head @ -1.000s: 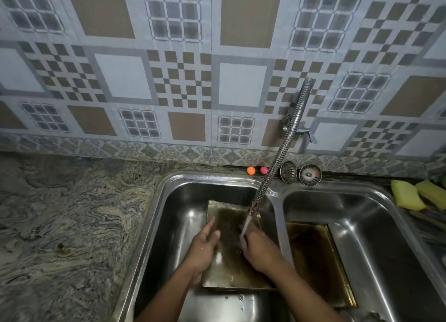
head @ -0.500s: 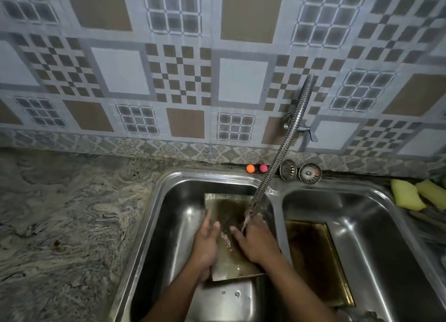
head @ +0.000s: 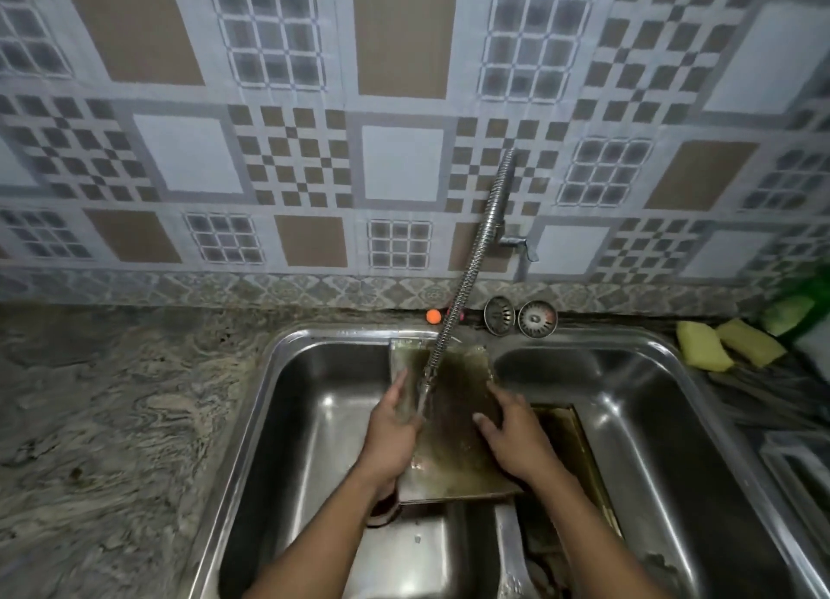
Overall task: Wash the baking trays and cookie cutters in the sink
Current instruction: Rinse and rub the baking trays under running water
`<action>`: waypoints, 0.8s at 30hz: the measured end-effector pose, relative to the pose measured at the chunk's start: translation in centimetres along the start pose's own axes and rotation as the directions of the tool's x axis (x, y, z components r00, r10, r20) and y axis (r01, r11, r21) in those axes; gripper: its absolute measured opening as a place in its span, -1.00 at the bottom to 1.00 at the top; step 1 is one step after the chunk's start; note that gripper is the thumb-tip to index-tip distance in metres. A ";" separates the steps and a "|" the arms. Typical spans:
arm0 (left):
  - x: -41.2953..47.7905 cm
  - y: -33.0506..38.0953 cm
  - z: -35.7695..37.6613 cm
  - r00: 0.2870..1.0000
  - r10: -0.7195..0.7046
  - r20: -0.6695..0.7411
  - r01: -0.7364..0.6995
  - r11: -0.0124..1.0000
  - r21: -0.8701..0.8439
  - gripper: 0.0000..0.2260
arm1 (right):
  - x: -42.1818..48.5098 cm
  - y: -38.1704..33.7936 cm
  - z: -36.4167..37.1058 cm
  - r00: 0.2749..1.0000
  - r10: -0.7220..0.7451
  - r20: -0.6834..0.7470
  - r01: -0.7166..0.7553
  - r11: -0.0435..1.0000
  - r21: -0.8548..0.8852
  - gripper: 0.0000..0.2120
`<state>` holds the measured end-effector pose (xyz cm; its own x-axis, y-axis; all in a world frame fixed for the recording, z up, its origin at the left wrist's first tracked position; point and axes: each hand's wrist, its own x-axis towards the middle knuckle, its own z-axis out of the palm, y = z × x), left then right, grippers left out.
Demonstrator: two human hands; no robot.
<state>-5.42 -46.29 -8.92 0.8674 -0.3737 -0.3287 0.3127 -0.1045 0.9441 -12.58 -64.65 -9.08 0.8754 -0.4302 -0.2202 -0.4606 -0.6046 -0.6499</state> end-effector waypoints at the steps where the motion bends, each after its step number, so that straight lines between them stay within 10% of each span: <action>1: 0.0 0.5 0.8 0.999 0.029 0.022 -0.029 0.999 0.020 -0.50 | 0.0 0.8 -0.4 0.999 0.051 0.003 -0.051 0.993 0.104 -0.46; 15: -0.2 1.1 20.9 0.835 0.084 0.544 -0.348 0.846 0.404 -0.25 | 0.0 16.0 -9.9 0.959 0.274 -0.072 -0.200 0.835 0.513 -0.76; 21: 0.3 -1.0 25.8 0.886 0.150 0.438 -0.416 0.675 0.610 -0.25 | 2.9 21.6 -13.7 0.936 0.351 0.017 -0.290 0.744 0.602 -0.66; 24: 1.2 -3.9 25.5 0.938 0.141 0.318 -0.333 0.627 0.704 -0.12 | 4.4 25.8 -12.6 0.964 0.265 -0.027 -0.224 0.861 0.457 -0.57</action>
<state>-15.47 -69.88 -12.36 0.7340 -0.6583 -0.1670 -0.3654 -0.5901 0.7199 -22.44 -90.61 -17.68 0.7176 -0.5930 -0.3653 -0.5257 -0.1171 -0.8426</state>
